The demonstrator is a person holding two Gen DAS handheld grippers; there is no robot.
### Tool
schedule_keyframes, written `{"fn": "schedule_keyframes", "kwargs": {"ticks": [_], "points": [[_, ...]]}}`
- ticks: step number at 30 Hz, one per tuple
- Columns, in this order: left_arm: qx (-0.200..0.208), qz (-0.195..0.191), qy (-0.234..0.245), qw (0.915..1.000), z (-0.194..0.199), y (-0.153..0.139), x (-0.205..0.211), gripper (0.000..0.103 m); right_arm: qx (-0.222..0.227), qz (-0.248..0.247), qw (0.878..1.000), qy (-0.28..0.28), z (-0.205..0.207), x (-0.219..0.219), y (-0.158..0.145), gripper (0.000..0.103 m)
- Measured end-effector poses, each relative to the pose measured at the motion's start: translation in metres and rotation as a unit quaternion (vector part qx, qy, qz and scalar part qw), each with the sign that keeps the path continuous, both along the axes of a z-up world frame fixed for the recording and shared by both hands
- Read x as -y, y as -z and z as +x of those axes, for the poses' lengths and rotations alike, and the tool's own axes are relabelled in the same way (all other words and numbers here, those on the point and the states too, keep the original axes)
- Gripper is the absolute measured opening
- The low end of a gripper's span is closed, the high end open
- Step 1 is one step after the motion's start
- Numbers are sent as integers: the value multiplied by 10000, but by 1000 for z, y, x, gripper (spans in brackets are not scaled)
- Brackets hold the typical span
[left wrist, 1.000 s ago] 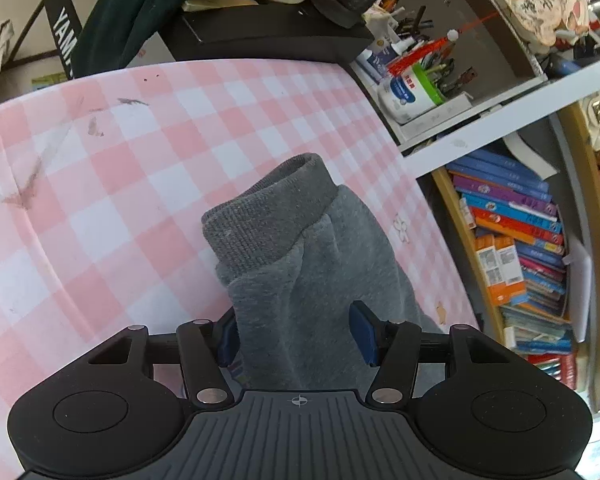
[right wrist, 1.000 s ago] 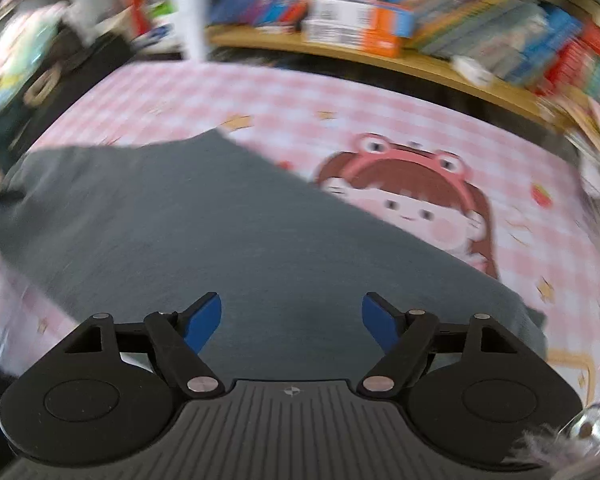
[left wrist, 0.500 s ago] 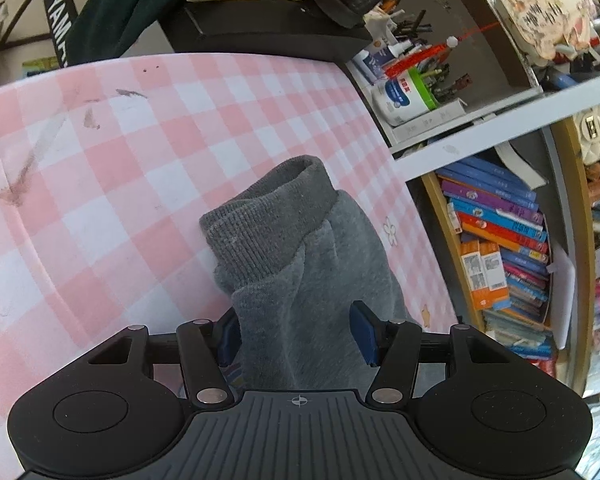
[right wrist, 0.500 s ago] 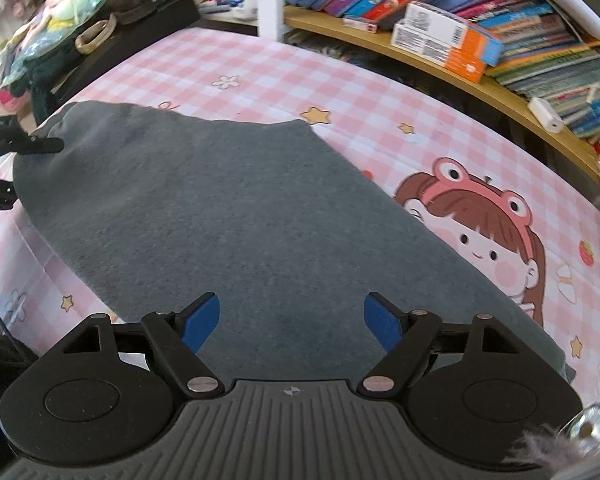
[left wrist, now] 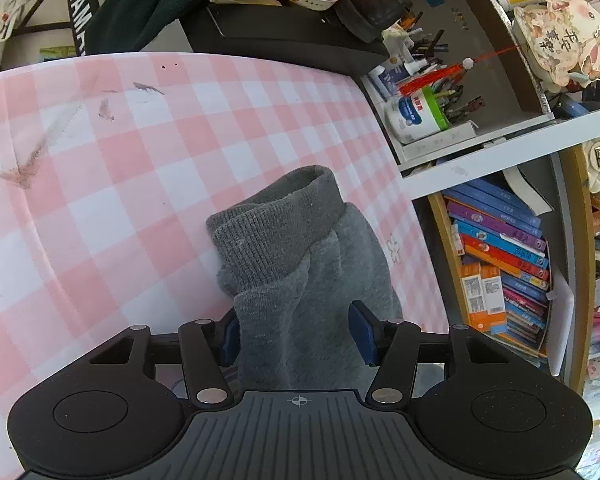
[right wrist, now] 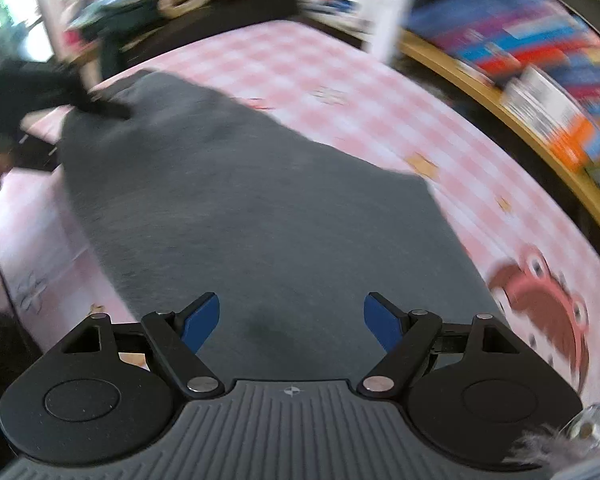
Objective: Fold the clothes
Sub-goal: 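Hold the cuff with the left gripper while the right gripper smooths the sweatshirt body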
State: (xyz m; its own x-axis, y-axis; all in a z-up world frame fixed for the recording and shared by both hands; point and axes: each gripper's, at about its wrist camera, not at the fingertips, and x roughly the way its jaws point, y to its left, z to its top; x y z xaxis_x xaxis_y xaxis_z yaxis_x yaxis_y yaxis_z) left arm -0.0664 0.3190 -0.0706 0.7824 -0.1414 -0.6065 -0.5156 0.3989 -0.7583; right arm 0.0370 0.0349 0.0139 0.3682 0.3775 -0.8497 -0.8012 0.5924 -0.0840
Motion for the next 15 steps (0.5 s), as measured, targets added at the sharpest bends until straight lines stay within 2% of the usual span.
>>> {"fn": "schedule_keyframes", "kwargs": {"ticks": [4,8,12,15], "points": [[23,-25,-8,10000,-1,1,0,54,187,-97,9974,-695,-12,-26,6,78],[49,-68,-35,10000,-1,2,-1,54,157,-278,9938,-1063,-18,-43,18,76],[46,-141,-107,9998,0,2,-1,54,-71,-385,9942,-1001,-12,-47,29,78],[27,-219,-202,9996,1,4,-2,43,-162,-324,9954,-882,-8,-45,32,80]]}}
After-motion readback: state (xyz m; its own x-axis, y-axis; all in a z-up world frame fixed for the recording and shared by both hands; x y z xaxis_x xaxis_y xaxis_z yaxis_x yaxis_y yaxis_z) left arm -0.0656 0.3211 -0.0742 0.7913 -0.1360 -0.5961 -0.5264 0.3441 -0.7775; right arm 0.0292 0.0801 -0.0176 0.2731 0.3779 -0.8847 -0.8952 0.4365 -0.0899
